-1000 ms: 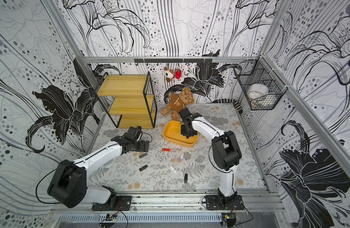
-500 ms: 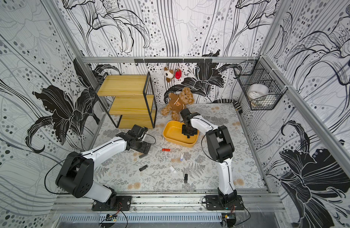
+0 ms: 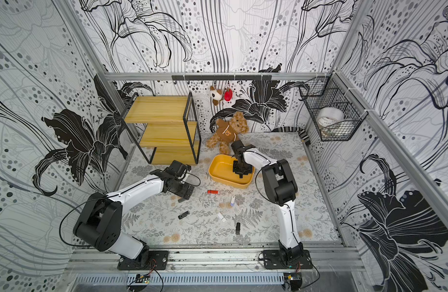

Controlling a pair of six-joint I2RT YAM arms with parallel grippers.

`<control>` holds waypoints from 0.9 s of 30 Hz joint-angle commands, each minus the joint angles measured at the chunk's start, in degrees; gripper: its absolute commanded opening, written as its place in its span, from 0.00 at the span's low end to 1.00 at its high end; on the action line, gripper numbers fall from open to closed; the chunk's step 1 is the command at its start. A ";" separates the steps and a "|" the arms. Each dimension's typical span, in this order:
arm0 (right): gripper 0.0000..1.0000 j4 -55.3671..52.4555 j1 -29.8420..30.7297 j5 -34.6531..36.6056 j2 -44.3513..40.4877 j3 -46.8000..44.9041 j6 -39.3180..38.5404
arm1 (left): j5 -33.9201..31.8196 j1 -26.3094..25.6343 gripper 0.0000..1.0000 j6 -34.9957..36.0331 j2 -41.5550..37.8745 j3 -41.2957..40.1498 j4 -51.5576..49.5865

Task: Put the usb flash drive into the storage box
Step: Place the USB flash in the storage box, then pick up the USB flash from the center of the board.

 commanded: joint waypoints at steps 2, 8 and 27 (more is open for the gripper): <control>0.39 -0.37 -0.28 -0.69 0.92 0.32 -0.24 | -1.18 -1.33 0.96 1.39 3.69 3.15 -3.39; 0.57 -1.58 -0.28 0.35 -0.41 1.32 -1.17 | -3.93 -1.82 0.95 0.82 4.94 2.20 -3.84; 0.62 -5.05 -0.28 1.67 -8.82 4.30 -2.78 | -5.96 -2.98 0.75 -0.71 8.08 1.08 -4.22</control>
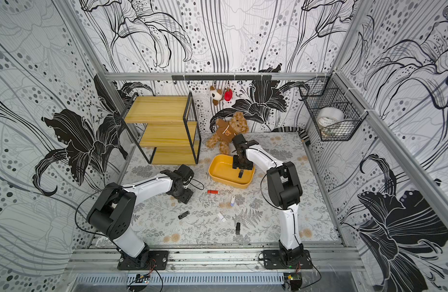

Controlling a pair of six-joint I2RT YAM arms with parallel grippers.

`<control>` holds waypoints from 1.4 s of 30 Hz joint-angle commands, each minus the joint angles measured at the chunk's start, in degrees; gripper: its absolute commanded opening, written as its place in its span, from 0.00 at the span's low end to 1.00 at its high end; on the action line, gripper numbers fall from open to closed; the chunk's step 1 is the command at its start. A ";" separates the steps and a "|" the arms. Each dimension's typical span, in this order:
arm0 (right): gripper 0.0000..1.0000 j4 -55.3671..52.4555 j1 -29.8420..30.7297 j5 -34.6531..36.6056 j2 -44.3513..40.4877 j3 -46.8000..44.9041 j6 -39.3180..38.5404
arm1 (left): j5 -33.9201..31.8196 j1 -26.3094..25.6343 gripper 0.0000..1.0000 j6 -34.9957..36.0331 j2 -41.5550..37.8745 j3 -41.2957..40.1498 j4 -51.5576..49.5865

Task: Put the usb flash drive into the storage box
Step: Pick up the USB flash from the center of the board.

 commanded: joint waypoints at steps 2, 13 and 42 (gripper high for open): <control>0.62 -2.93 -0.26 1.98 -3.37 1.87 -1.14 | 1.73 -0.33 0.70 -0.52 1.66 0.57 -1.49; 0.62 -3.63 -0.32 2.54 -4.83 2.04 -1.50 | 4.37 -0.40 0.47 -2.31 2.70 0.51 -2.40; 0.63 -5.33 -0.33 5.13 -11.50 -1.03 -2.86 | 6.27 -0.38 0.38 -5.88 7.37 3.53 -4.32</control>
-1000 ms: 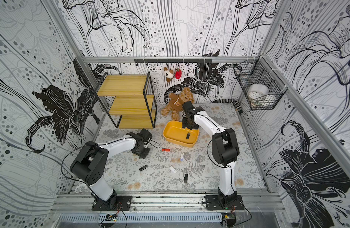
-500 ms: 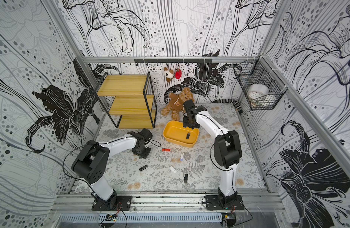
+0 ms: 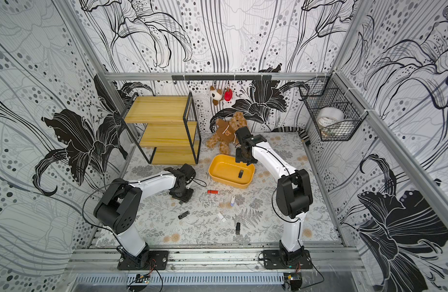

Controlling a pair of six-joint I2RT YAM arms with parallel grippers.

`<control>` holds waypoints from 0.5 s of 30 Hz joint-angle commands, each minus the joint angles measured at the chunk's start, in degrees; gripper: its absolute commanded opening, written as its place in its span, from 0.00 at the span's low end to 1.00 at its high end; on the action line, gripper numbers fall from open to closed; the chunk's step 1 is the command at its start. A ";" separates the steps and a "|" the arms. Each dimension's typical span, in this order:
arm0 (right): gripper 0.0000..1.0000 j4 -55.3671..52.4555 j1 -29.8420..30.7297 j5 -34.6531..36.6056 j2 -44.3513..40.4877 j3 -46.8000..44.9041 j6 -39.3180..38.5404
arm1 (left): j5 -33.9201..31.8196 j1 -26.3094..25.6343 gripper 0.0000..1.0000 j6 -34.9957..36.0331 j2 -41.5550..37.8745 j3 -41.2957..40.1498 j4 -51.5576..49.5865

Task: Put the usb flash drive into the storage box
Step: Pick up the USB flash from the center of the board.

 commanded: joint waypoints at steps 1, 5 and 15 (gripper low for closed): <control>0.63 -1.85 -0.19 1.41 -3.02 -1.29 -0.85 | -0.65 -0.33 0.38 -0.12 3.36 -0.22 0.25; 0.63 -1.11 -0.13 0.76 -5.33 -3.91 -0.40 | -0.61 -0.32 0.37 0.12 2.86 -0.22 0.78; 0.63 0.20 3.52 0.95 -11.51 -11.26 1.76 | 0.55 0.13 0.22 1.96 3.66 0.46 0.53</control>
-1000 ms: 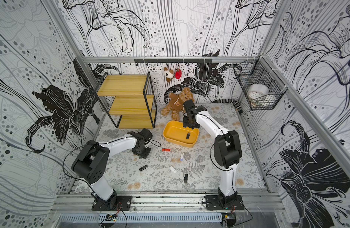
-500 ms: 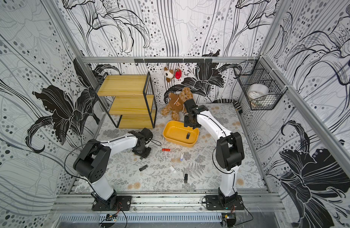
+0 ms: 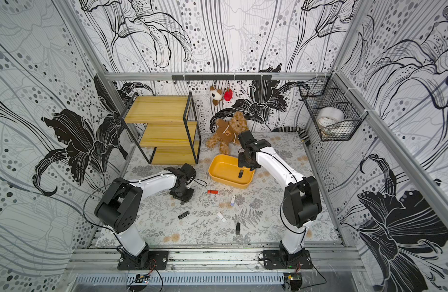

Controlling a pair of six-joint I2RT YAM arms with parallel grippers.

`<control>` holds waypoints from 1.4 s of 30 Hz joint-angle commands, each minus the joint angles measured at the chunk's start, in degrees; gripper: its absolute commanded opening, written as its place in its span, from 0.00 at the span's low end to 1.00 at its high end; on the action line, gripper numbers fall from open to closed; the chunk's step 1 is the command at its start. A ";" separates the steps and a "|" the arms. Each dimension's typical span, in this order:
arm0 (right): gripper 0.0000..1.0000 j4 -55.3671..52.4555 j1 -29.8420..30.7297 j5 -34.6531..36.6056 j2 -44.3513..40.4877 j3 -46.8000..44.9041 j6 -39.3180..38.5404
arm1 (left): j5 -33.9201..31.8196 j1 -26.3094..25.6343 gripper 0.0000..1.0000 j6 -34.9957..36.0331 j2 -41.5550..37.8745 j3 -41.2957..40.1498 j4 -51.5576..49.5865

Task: Put the usb flash drive into the storage box
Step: Pick up the USB flash from the center of the board.

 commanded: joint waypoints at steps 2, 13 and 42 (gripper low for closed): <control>0.63 -0.20 3.48 0.94 -4.10 -3.27 1.88 | -0.60 0.07 0.20 1.41 3.19 -0.04 0.85; 0.69 -4.66 37.56 3.78 -19.50 -27.09 36.64 | -0.56 0.16 0.00 0.99 1.15 -0.30 1.74; 0.65 5.13 37.68 -5.37 -21.88 -43.61 40.81 | -0.61 0.23 0.00 -0.29 -4.17 5.54 1.13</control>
